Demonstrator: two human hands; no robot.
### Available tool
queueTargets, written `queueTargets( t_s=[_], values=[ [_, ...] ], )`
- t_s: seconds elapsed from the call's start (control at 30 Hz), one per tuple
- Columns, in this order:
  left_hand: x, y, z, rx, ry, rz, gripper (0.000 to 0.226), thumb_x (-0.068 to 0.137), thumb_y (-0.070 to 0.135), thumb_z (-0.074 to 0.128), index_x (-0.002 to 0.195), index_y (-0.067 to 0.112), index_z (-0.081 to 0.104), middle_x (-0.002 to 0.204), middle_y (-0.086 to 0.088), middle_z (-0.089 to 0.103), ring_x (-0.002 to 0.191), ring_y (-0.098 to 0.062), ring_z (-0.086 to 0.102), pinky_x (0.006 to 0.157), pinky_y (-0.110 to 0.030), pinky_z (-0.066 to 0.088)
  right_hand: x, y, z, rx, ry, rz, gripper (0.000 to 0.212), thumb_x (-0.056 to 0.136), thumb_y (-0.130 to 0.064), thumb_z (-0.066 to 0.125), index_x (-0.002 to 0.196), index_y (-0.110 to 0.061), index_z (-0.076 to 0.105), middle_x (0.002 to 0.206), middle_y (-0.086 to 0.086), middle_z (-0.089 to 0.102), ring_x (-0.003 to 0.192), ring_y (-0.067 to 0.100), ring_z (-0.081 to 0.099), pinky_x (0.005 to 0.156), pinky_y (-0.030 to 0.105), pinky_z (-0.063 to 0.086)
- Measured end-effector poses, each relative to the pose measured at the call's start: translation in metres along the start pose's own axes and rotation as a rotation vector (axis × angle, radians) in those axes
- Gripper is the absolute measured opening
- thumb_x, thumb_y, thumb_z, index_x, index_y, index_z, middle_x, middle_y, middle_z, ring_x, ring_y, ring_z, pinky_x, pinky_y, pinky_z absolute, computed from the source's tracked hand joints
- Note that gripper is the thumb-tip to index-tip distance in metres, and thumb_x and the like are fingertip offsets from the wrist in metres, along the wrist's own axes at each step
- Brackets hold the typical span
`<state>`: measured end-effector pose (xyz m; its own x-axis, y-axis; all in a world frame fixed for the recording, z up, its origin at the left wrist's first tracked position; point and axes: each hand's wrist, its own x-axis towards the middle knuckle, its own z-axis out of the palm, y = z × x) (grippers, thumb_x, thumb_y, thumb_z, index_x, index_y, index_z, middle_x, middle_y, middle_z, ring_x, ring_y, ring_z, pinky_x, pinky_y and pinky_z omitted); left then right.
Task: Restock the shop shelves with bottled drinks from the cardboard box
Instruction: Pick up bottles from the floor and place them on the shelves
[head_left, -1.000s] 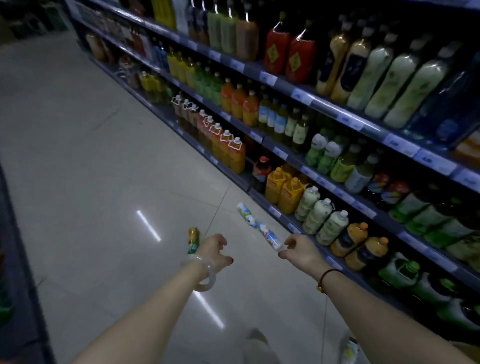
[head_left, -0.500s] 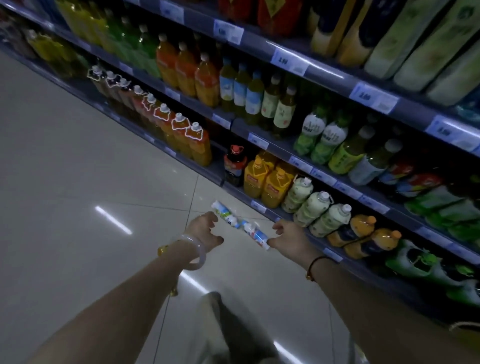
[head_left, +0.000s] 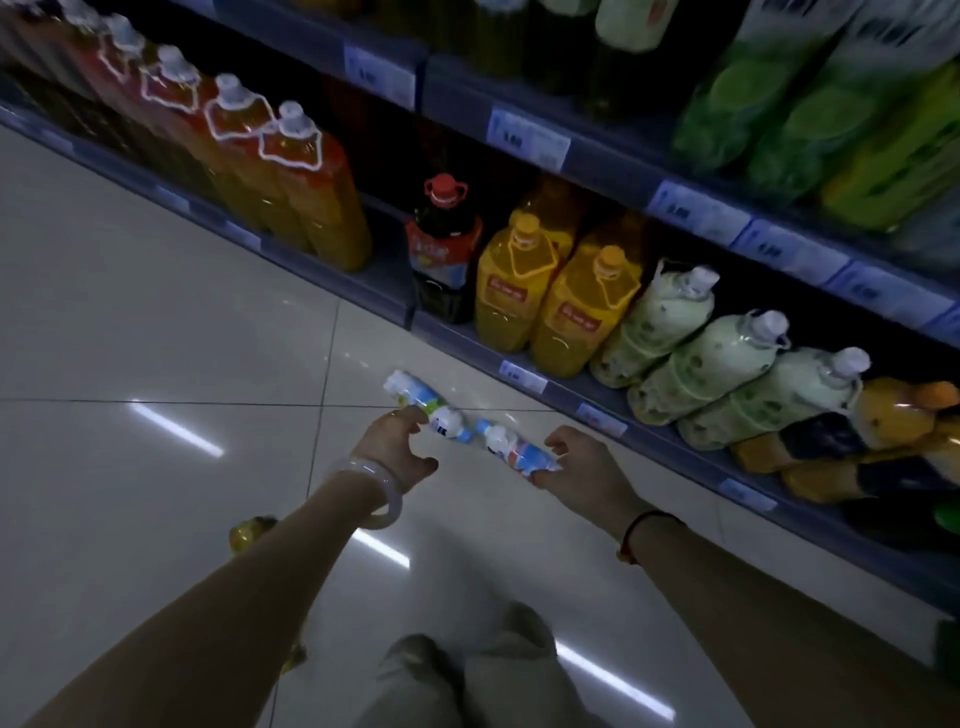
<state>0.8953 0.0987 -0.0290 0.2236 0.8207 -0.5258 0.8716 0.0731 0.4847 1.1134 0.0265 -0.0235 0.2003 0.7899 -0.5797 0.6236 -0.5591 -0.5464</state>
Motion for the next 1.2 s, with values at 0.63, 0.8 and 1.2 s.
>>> queueTargets(
  t_s=[0.63,0.8,1.2],
  values=[
    [0.245,-0.117,0.161,0.455,0.044,0.289,0.065,0.069,0.028,0.069,0.13,0.031,0.048,0.137,0.009,0.047,0.134,-0.019,0.033,0.107,-0.038,0.027,0.217,0.138,0.151,-0.178,0.093,-0.007,0.054,0.066,-0.043,0.08,0.107,-0.017,0.059,0.108,0.003,0.062,0.101,0.022,0.06,0.082,0.029,0.047],
    [0.255,-0.117,0.163,0.59,0.073,0.331,0.064,0.075,0.023,0.063,0.135,0.034,0.041,0.138,0.011,0.041,0.132,-0.02,0.029,0.1,-0.04,0.027,0.229,0.141,0.156,-0.261,0.087,0.009,0.06,0.066,-0.035,0.081,0.116,-0.015,0.053,0.118,0.004,0.058,0.112,0.024,0.052,0.092,0.032,0.043],
    [0.256,-0.123,0.163,0.687,-0.03,0.387,0.062,0.074,0.035,0.067,0.131,0.028,0.042,0.133,0.007,0.05,0.129,-0.018,0.038,0.114,-0.039,0.017,0.233,0.148,0.165,-0.09,0.137,0.057,0.05,0.062,-0.028,0.081,0.101,-0.017,0.052,0.107,0.004,0.063,0.102,0.027,0.058,0.089,0.04,0.048]
  ],
)
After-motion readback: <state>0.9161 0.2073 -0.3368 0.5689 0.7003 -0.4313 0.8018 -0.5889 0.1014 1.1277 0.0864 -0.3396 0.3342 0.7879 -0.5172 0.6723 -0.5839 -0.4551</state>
